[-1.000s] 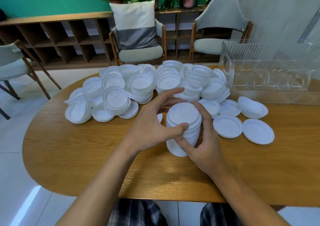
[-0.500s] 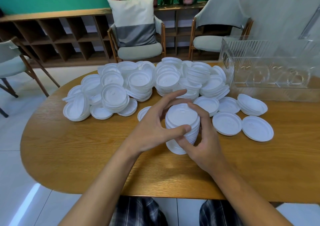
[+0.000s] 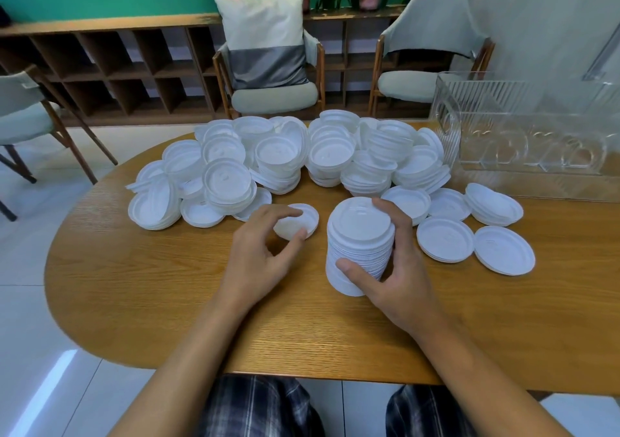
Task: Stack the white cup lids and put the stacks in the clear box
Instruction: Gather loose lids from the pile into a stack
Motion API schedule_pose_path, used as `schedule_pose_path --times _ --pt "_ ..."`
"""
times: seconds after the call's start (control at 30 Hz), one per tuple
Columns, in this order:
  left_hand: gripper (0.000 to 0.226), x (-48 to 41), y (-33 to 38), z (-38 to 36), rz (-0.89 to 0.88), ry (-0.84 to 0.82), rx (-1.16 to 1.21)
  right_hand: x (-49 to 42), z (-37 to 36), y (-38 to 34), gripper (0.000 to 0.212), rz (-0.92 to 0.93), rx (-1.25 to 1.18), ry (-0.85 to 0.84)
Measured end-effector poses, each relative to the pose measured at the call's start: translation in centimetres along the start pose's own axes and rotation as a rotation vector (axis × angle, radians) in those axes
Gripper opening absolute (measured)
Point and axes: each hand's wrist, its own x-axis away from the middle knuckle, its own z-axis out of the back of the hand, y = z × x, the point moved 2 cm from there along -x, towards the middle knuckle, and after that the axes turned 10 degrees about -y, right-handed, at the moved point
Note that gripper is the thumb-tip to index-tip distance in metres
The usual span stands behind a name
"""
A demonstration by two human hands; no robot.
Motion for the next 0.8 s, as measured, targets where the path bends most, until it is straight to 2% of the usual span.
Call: schedule_pose_path --times 0.13,0.23,0.3,0.5,0.67,0.8 --pt "0.027 0.5 -2.5 -0.5 0.051 -0.151 -0.177 -0.1 -0.1 -0.3 0.085 0.0 -0.006 0.0" --pt "0.013 0.4 -2.8 -0.9 0.046 -0.164 -0.196 -0.1 -0.1 -0.5 0.085 0.001 -0.002 0.009" --pt "0.012 0.5 -2.5 -0.9 0.04 -0.143 -0.181 -0.1 -0.1 -0.5 0.085 -0.001 -0.005 0.013" --pt "0.01 0.7 -1.2 0.0 0.187 -0.075 0.195 -0.2 -0.2 -0.4 0.084 0.012 -0.011 0.017" --pt "0.012 -0.1 0.7 0.6 0.196 0.063 0.351 -0.2 -0.2 -0.4 0.077 0.021 -0.037 0.047" --pt "0.025 -1.5 2.6 1.8 0.189 0.155 0.435 -0.1 -0.2 -0.3 0.07 0.035 -0.004 0.123"
